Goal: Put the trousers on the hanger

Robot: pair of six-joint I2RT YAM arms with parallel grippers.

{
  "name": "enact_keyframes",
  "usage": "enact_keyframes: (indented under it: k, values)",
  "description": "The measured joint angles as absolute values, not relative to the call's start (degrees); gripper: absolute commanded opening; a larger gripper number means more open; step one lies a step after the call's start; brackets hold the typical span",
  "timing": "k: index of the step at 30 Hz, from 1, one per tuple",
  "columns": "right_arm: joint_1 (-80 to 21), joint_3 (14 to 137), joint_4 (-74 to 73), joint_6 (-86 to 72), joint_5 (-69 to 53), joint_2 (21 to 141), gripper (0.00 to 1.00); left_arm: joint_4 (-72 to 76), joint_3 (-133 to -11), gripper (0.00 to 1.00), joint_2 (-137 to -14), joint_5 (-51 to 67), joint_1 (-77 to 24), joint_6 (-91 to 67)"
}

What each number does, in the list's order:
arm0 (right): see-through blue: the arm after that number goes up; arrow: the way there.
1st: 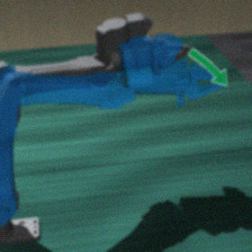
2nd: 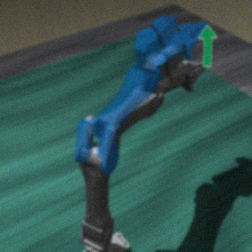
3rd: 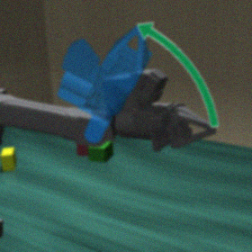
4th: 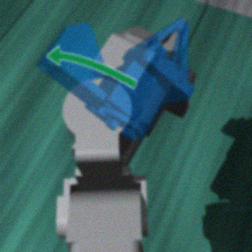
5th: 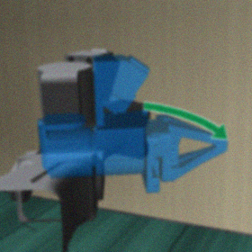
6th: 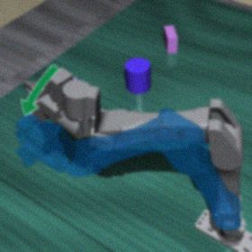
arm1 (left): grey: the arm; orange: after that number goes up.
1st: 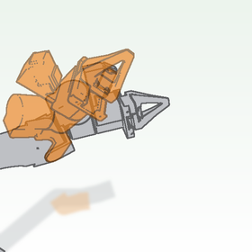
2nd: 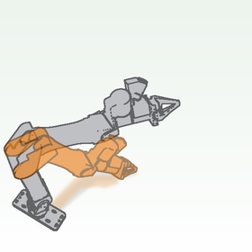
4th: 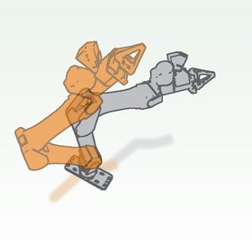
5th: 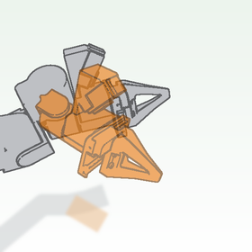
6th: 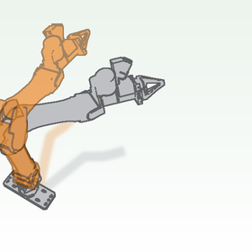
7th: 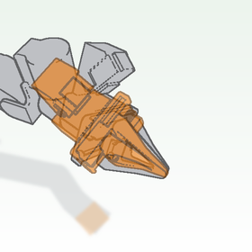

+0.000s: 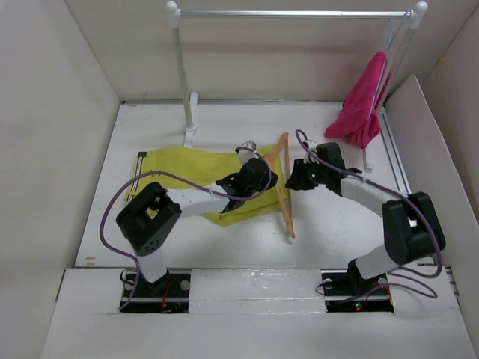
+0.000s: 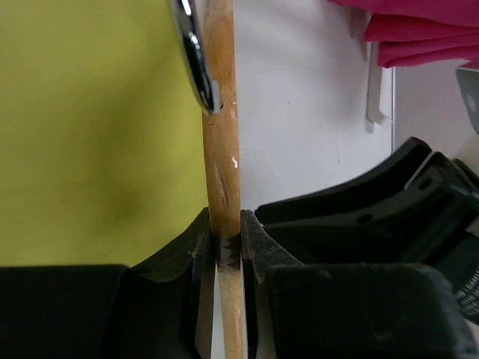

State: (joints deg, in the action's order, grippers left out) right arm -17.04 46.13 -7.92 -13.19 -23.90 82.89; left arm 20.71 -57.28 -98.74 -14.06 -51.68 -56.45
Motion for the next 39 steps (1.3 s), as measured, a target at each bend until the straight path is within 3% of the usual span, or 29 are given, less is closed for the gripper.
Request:
enact_keyframes:
  k: [8, 14, 15, 16, 18, 27, 33, 39]
  values:
    - [-17.61, 52.31, -0.36, -15.25, -23.64, 96.38, 0.46, 20.75, -57.23, 0.00, -100.75, -14.15, -50.65, -55.35]
    - [-19.33, 53.49, 1.78, -16.34, -23.35, 100.16, 0.44, 21.17, -57.41, 0.00, -101.54, -14.39, -50.68, -55.35]
    - [-19.64, 53.49, 1.89, -16.56, -23.33, 100.33, 0.34, 21.19, -57.45, 0.00, -101.58, -14.41, -50.68, -55.35]
    - [-19.94, 53.49, 2.04, -16.71, -23.31, 100.51, 0.34, 21.23, -57.54, 0.00, -101.71, -14.48, -50.68, -55.35]
    - [-20.25, 53.43, 3.05, -17.50, -23.75, 100.73, 0.00, 21.19, -57.84, 0.00, -101.93, -14.59, -50.61, -55.29]
    - [-16.10, 50.13, 1.41, -18.15, -26.61, 90.74, 0.00, 21.02, -58.26, 0.00, -101.91, -15.68, -50.09, -52.49]
    - [-5.19, 47.72, -2.11, -17.06, -29.32, 78.48, 0.00, 20.64, -56.80, 0.00, -99.88, -17.34, -49.39, -48.47]
    - [5.41, 44.45, -7.05, -14.57, -30.28, 74.00, 0.00, 18.87, -51.88, 0.00, -94.06, -18.87, -49.01, -45.76]
